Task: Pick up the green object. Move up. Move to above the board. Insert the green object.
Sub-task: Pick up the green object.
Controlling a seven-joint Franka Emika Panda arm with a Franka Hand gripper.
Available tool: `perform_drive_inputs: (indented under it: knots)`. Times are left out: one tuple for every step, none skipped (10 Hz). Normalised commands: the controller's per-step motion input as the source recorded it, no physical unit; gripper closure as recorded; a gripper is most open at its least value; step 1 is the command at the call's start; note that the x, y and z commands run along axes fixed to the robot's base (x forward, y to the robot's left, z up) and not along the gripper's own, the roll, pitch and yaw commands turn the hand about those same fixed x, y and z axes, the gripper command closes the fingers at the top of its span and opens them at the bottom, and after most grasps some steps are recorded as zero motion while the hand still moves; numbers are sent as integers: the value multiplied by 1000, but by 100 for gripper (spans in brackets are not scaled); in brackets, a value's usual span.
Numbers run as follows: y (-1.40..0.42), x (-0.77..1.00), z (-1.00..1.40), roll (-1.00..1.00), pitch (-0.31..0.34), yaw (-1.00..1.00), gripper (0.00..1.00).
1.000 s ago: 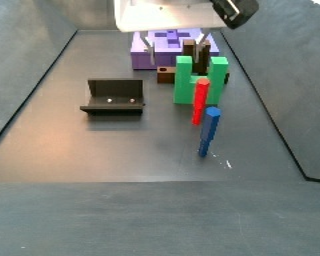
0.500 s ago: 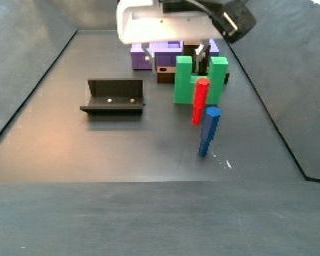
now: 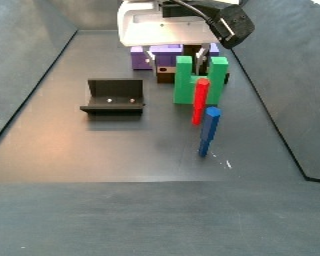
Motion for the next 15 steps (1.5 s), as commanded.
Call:
perform_drive_inputs:
  knots:
    - [0,0,-17,0,0,0,0]
    - [0,0,-34,0,0,0,0]
    - [0,0,0,0,0,0,0]
    - [0,0,0,0,0,0,100]
    - [0,0,0,0,0,0,100]
    - [0,0,0,0,0,0,100]
    - [0,0,0,0,0,0,100]
    - [0,0,0,0,0,0,100]
    - [0,0,0,0,0,0,100]
    - [0,0,0,0,0,0,100]
    - [0,0,0,0,0,0,100]
    - [0,0,0,0,0,0,100]
    - [0,0,0,0,0,0,100]
    - [0,0,0,0,0,0,100]
    - [0,0,0,0,0,0,100]
